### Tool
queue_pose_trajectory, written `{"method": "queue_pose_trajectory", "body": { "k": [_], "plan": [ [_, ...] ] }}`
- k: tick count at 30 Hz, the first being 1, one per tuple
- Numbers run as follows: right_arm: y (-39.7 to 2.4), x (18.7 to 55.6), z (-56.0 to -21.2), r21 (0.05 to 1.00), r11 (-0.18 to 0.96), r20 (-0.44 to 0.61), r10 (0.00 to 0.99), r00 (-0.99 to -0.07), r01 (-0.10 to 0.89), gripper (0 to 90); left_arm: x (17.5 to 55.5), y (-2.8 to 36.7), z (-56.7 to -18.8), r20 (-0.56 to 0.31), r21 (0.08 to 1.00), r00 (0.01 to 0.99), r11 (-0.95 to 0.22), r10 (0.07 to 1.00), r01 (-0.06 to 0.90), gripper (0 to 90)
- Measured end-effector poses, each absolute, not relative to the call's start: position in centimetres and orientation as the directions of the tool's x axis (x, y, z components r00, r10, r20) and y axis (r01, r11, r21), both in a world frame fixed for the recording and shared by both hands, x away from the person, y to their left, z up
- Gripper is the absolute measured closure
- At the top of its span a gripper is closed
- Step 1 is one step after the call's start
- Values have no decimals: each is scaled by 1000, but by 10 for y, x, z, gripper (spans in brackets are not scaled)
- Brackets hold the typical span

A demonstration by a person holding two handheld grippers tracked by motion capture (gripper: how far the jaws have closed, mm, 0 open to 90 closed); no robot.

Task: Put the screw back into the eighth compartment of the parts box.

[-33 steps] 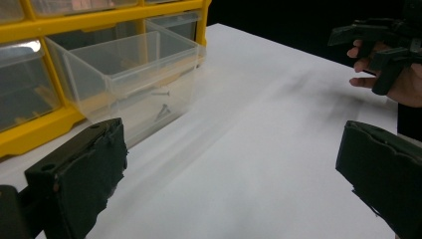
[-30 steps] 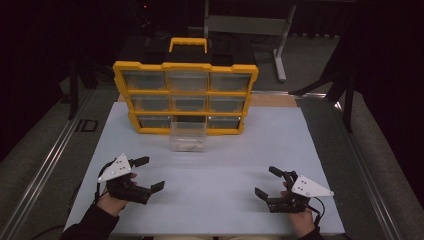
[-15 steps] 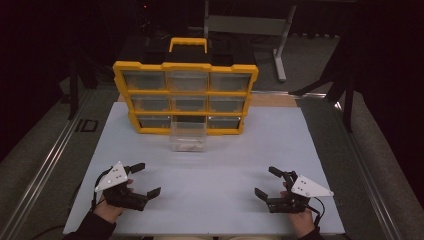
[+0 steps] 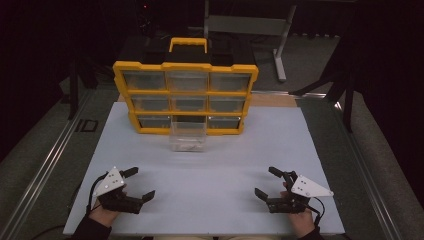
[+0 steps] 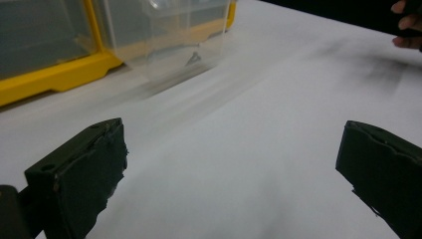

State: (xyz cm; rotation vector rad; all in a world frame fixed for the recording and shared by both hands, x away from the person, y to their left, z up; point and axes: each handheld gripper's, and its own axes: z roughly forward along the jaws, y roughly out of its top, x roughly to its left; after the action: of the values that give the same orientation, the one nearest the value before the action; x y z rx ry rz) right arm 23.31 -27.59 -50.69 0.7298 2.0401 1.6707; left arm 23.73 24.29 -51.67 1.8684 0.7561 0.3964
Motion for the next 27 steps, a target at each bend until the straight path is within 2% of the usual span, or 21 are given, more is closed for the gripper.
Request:
{"method": "queue_pose_trajectory", "body": {
  "k": [27],
  "plan": [
    [-277, 233, -507, 978, 155, 14, 624, -781, 141, 121, 238, 243, -525, -75, 913, 717, -241, 693, 328, 0]
  ]
}}
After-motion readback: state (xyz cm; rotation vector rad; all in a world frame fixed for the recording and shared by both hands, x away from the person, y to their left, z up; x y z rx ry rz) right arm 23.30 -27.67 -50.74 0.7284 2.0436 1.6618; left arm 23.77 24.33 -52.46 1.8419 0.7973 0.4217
